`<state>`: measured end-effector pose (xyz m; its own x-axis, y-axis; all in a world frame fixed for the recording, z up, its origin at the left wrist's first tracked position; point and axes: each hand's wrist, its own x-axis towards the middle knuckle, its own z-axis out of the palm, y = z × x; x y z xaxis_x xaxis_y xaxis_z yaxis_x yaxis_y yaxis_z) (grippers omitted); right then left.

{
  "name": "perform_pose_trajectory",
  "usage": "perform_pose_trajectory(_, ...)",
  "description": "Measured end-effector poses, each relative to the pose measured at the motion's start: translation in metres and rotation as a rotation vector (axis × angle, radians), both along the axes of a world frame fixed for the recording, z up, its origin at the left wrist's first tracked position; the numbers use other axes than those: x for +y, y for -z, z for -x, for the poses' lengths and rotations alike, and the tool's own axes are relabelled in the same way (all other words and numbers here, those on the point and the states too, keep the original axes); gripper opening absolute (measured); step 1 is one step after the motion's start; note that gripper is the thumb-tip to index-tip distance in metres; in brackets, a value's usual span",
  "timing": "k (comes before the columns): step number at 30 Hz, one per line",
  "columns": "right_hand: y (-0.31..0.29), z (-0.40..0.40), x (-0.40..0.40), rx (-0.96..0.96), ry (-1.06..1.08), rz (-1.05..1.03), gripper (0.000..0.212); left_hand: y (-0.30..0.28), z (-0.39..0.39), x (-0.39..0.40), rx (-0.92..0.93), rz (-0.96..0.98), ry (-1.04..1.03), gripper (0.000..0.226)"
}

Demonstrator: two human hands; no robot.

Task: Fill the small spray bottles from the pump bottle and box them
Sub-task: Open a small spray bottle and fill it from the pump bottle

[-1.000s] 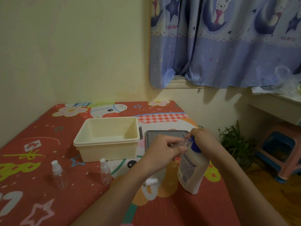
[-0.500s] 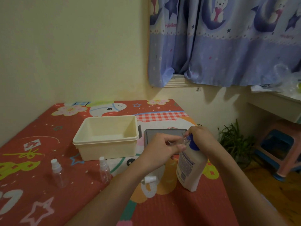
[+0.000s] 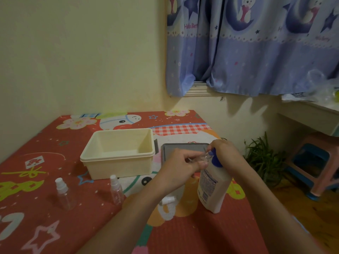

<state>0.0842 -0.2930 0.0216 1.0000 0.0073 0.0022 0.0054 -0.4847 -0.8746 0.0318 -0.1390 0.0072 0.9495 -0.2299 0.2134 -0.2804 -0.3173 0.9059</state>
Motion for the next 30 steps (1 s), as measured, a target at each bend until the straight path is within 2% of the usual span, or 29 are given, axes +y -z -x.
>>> perform_pose_trajectory(7, -0.0070, -0.0055, -0.0020, 0.000, -0.033, 0.074, 0.021, -0.0034, -0.0023, 0.0002, -0.002, -0.022, -0.008, 0.032)
perform_pose_trajectory(12, -0.0018, 0.0006, -0.0002, -0.043, -0.030, 0.177, 0.023, -0.0020, -0.0010, 0.0019, 0.001, -0.028, 0.001, 0.024)
perform_pose_trajectory(18, -0.0075, -0.0025, -0.0011, -0.012, -0.040, 0.039, 0.024, -0.0043, -0.0028, 0.0023, -0.009, -0.024, 0.001, 0.027)
perform_pose_trajectory(23, -0.0019, -0.0011, 0.0005, -0.070, -0.019, 0.187, 0.027, -0.0034, -0.0026, 0.0026, -0.008, -0.023, 0.005, 0.025)
perform_pose_trajectory(27, -0.0017, 0.0003, 0.0007, -0.057, -0.023, 0.196, 0.026, 0.0000, -0.0050, 0.0026, 0.008, -0.014, 0.009, 0.029)
perform_pose_trajectory(30, -0.0054, -0.0027, -0.0020, -0.016, -0.041, 0.090, 0.024, -0.0004, -0.0068, 0.0031, 0.008, 0.008, 0.006, 0.032)
